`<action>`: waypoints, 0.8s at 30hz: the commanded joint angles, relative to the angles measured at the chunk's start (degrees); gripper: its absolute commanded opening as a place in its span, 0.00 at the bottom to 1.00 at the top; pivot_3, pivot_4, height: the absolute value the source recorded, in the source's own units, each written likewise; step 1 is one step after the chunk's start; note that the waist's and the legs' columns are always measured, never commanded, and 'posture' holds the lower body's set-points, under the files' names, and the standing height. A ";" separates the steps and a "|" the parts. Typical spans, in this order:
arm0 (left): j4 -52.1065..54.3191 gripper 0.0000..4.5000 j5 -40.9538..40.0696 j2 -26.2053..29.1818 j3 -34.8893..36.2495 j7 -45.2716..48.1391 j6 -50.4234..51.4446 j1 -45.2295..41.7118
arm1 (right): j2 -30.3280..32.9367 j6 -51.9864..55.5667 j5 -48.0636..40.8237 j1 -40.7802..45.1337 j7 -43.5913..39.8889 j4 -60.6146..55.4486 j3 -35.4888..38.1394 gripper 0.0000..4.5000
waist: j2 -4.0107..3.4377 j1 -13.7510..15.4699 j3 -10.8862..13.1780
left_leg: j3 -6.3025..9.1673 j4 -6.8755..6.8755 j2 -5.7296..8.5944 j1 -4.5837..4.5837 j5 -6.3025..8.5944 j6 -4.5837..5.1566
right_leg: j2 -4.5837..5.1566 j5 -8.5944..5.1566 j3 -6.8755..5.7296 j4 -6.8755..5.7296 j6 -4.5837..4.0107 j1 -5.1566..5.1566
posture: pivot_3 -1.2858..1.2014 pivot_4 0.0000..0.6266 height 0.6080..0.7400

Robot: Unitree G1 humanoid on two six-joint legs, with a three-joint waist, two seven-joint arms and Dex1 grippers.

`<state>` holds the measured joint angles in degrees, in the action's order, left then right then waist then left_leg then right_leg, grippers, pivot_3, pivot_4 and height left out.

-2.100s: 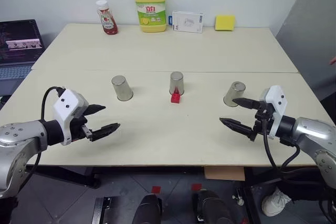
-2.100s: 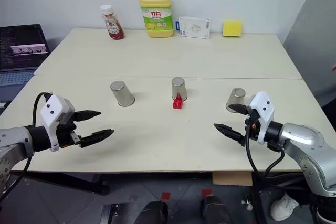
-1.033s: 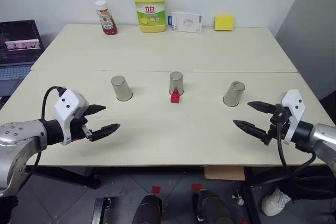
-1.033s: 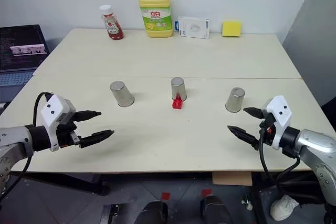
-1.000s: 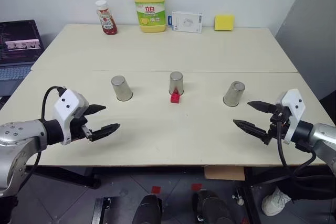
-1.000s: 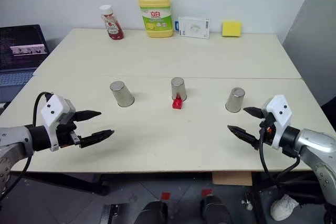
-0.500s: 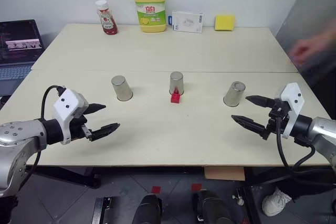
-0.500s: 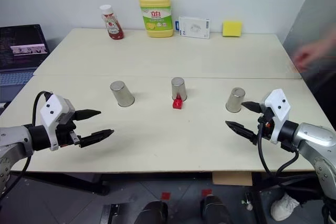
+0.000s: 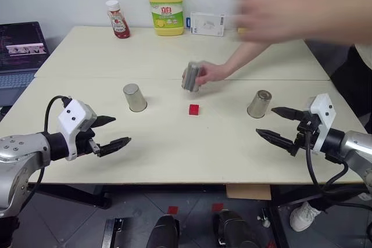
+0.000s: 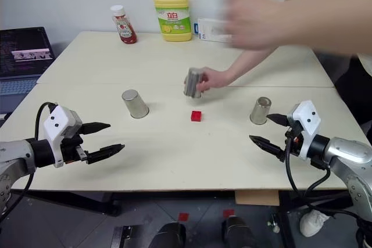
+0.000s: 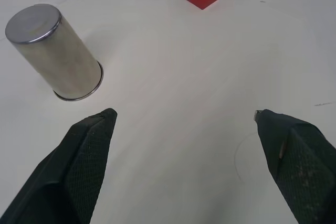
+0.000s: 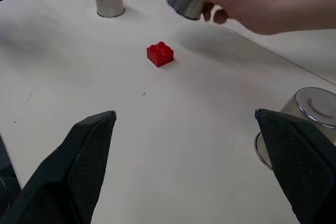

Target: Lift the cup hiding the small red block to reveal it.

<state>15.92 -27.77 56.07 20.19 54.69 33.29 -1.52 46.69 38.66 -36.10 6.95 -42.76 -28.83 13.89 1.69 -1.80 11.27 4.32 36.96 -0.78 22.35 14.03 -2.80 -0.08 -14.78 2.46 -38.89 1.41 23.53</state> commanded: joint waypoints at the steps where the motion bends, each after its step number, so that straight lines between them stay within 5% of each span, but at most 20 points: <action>1: 0.21 0.99 0.18 0.25 0.27 0.45 -1.06 -0.56 | -0.22 -1.48 0.35 -0.35 -0.40 -0.61 0.40 1.00 | 0.00 0.00 0.00 | 0.00 0.00 0.00 0.00 0.00 0.00 | 0.00 0.00 0.00 0.00 0.00 0.00 | 0.52 0.24 1.00; 24: -0.64 0.99 0.65 0.09 -0.12 0.12 -0.79 -1.28 | -1.97 -1.01 0.03 -0.09 0.04 -1.77 0.21 1.00 | 0.00 0.00 0.00 | 0.00 0.00 0.00 0.00 0.00 0.00 | 0.00 0.00 0.00 0.00 0.00 0.00 | 0.52 0.24 1.00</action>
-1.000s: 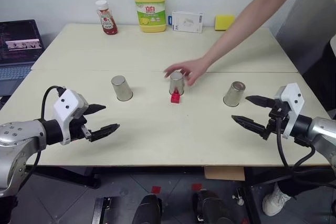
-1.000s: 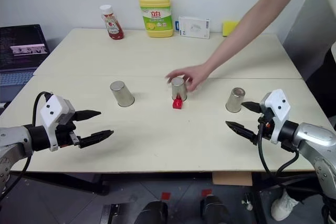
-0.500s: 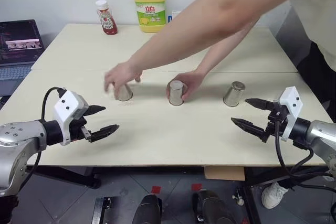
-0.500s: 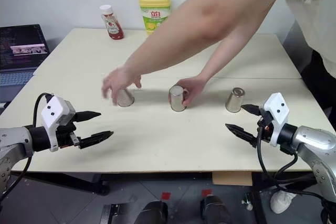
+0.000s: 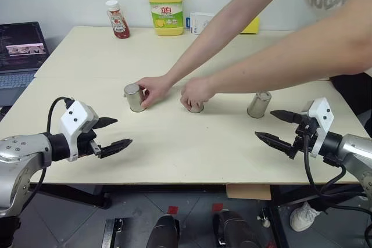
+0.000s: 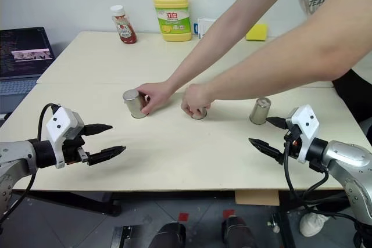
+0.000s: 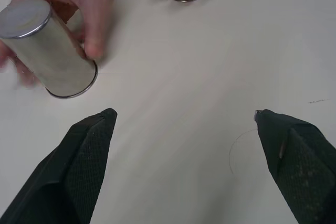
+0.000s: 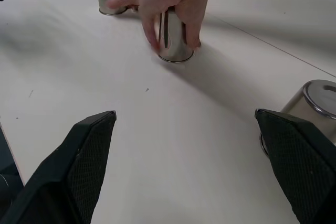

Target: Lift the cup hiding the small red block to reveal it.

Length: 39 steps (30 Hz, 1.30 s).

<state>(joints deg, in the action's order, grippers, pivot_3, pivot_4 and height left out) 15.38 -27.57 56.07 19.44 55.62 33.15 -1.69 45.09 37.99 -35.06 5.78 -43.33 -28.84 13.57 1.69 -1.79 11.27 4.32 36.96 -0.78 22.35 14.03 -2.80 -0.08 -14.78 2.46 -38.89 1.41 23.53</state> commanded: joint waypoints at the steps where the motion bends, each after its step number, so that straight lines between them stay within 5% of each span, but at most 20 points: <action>1: -0.81 0.99 0.60 -0.29 0.55 -1.48 -0.51 -1.63 | -0.60 -0.15 -1.26 1.42 0.77 -1.99 0.41 1.00 | 0.00 -0.01 0.00 | 0.00 0.00 0.00 0.00 0.00 0.00 | 0.00 0.00 0.00 0.00 0.00 0.00 | 0.52 0.24 1.00; 21: -22.61 0.99 7.19 -10.00 -9.28 -15.28 3.78 -26.00 | -2.40 9.04 -10.29 14.98 3.22 -6.95 -6.77 1.00 | 0.03 0.05 -0.02 | 0.08 0.03 0.04 0.03 0.00 0.00 | -0.03 0.02 -0.06 -0.04 0.02 -0.02 | 0.52 0.24 1.00; 39: -53.76 0.99 17.04 -21.57 -15.88 -17.95 -10.41 -46.42 | -1.68 11.33 -13.40 17.42 2.49 -9.42 -8.81 1.00 | 0.05 0.10 -0.03 | 0.14 0.07 0.10 0.10 -0.01 0.00 | 0.00 0.04 -0.11 -0.07 0.04 -0.01 | 0.52 0.24 1.00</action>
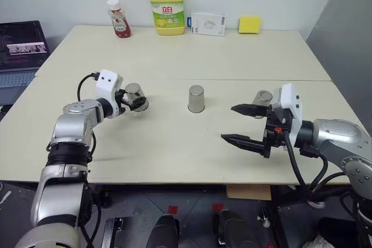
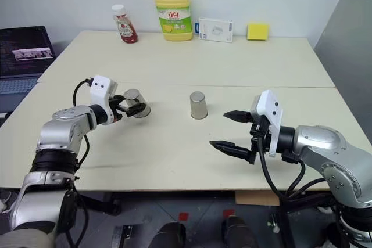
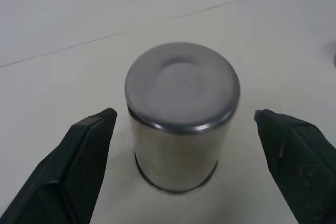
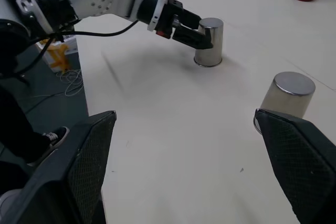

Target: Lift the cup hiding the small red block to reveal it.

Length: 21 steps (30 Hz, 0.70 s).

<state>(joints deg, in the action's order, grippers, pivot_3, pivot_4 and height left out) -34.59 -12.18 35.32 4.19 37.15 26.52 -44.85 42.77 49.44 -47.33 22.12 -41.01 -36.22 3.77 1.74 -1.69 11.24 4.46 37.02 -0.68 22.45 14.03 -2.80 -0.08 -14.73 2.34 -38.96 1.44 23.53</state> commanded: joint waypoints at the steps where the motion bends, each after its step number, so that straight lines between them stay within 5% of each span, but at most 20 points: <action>1: -5.31 0.99 2.11 -1.18 -0.72 0.49 -4.63 -4.04 | 0.67 -0.13 -1.19 1.04 0.26 -2.07 1.02 1.00 | 0.00 -0.01 0.00 | 0.00 0.00 0.01 0.01 0.00 0.00 | 0.00 0.00 0.00 0.01 0.00 0.00 | 0.52 0.24 1.00; 8: -13.37 0.99 4.24 -3.53 -0.83 -0.50 -9.33 -7.83 | 0.61 -0.39 -1.04 0.40 1.01 -2.11 0.88 1.00 | 0.00 -0.07 0.00 | 0.01 0.00 0.01 0.01 0.00 0.00 | 0.00 0.00 0.00 0.00 0.01 0.00 | 0.52 0.24 1.00; 17: -15.47 0.61 4.16 -3.45 0.43 -0.01 -10.84 -8.95 | 0.37 -0.81 -0.87 -0.02 1.67 -1.88 0.75 1.00 | 0.00 -0.08 0.00 | 0.01 0.00 0.02 0.02 0.00 0.00 | 0.01 0.00 0.00 0.00 0.01 0.00 | 0.52 0.24 1.00; 21: -9.67 0.61 3.35 -2.67 1.78 -1.74 -8.41 -8.23 | 0.41 -0.67 -1.20 0.02 1.67 -1.83 0.91 1.00 | 0.01 -0.08 0.00 | 0.02 0.00 0.01 0.02 0.00 0.00 | 0.00 0.01 -0.01 0.00 0.01 0.00 | 0.52 0.24 1.00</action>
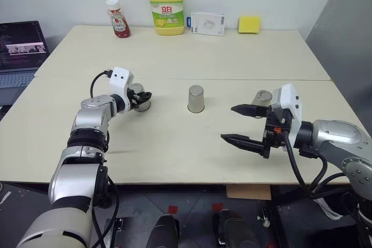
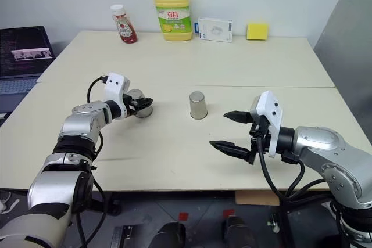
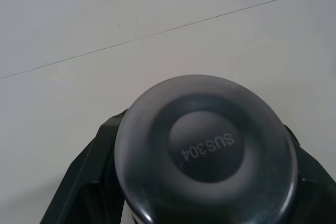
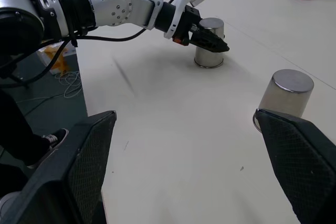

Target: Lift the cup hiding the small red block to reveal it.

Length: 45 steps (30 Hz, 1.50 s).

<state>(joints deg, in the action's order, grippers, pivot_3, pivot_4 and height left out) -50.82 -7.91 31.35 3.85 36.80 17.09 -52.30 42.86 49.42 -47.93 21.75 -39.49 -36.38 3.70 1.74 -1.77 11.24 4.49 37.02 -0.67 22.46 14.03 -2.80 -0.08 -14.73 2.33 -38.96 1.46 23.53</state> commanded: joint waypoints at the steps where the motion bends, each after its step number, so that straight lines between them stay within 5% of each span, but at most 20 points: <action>1: 9.32 0.61 -1.07 1.92 2.76 -2.05 1.64 -0.31 | 0.34 -0.59 -0.72 0.45 0.21 -1.67 1.11 1.00 | 0.00 0.00 0.00 | 0.00 0.00 0.00 0.01 0.00 0.00 | 0.00 0.00 0.00 0.00 0.00 0.00 | 0.52 0.24 1.00; 7: 16.67 0.61 -1.18 5.84 6.75 -6.31 5.33 2.42 | 0.39 -0.61 -1.02 0.78 0.35 -1.31 1.40 1.00 | 0.00 -0.19 0.00 | 0.03 -0.01 -0.02 0.00 0.00 0.00 | 0.01 0.00 -0.01 0.00 0.00 0.01 | 0.52 0.24 1.00; 22: -3.90 0.61 0.30 8.10 9.93 -13.47 -2.83 1.89 | 0.09 -1.05 -0.06 2.97 -0.67 0.26 -0.49 1.00 | 0.05 0.10 -0.02 | 0.07 0.04 0.02 0.08 0.00 0.00 | 0.06 0.03 -0.07 0.02 0.04 0.01 | 0.52 0.24 1.00; 30: -4.00 1.00 -0.35 9.07 10.30 -11.57 -0.80 1.02 | 0.96 -0.78 -0.48 2.00 -0.79 -0.24 0.30 1.00 | 0.05 0.03 -0.03 | 0.06 0.04 0.02 0.05 -0.01 0.00 | 0.06 0.03 -0.07 -0.02 0.04 0.01 | 0.52 0.24 1.00; 39: 15.34 1.00 -1.81 10.96 12.72 -13.09 0.87 4.51 | 1.12 -1.62 -0.05 1.53 -0.62 0.17 0.98 1.00 | 0.09 0.05 -0.01 | 0.09 0.05 0.00 0.11 -0.01 -0.01 | 0.10 0.05 -0.08 -0.01 0.01 0.04 | 0.52 0.24 1.00; 45: 37.68 1.00 -4.82 15.86 11.64 -2.33 5.90 15.56 | 1.39 -2.68 1.23 1.03 -0.92 1.03 1.29 1.00 | 0.09 -0.19 -0.01 | 0.01 0.02 0.00 0.04 -0.01 -0.01 | 0.13 0.04 0.00 -0.01 0.02 0.04 | 0.52 0.24 1.00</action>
<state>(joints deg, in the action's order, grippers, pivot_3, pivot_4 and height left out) -21.85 -9.93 44.83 14.83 29.76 22.04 -39.14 43.63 48.42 -47.62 22.94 -39.97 -34.85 3.29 1.83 -1.96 11.22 4.50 37.03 -0.67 22.50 14.02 -2.81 0.05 -14.69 2.32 -38.97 1.48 23.56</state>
